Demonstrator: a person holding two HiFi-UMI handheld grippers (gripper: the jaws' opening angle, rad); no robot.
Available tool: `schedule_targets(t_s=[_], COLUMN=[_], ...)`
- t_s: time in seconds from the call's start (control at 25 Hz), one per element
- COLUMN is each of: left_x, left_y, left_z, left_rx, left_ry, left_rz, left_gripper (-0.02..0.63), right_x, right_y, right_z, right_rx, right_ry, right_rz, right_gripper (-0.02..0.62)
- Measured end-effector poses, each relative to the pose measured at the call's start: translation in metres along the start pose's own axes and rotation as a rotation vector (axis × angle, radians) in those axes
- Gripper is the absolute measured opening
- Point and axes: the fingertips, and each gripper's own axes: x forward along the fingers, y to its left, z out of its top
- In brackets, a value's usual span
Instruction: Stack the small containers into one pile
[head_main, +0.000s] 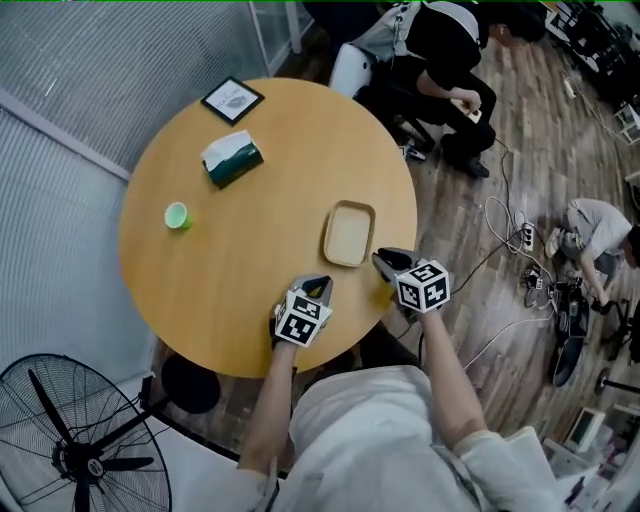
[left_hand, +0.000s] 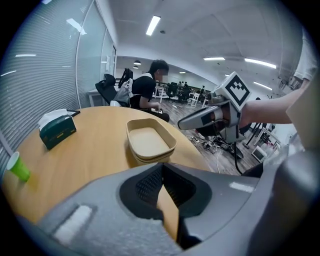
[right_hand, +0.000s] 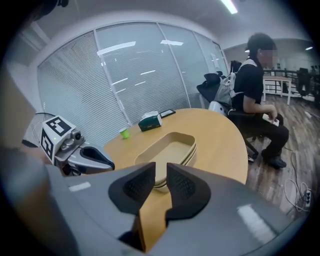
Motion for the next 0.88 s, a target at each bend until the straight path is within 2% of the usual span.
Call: schedule_targets(t_s=[0.2, 0.44, 0.72, 0.88], left_x=[-0.016, -0.030, -0.041, -0.045], left_y=[-0.008, -0.014, -0.023, -0.029], left_z=[0.004, -0.002, -0.004, -0.010], left_rx=[-0.022, -0.093, -0.146, -0.178], left_ry=[-0.041, -0.088, -0.151, -0.164], left_rz=[0.034, 0.072, 0.108, 0.103], left_gripper=[0.006, 0.005, 0.005, 0.006], right_x=[-0.014, -0.022, -0.030, -0.032], right_y=[0.025, 0.044, 0.066, 0.069], right_z=[-0.015, -0.033, -0.048, -0.056], right_rx=[0.031, 0.041, 0.040, 0.052], right_ry=[-0.040, -0.051, -0.084, -0.090], right_rz=[-0.045, -0.102, -0.117, -0.132], right_gripper=[0.066, 0.066, 0.064, 0.060])
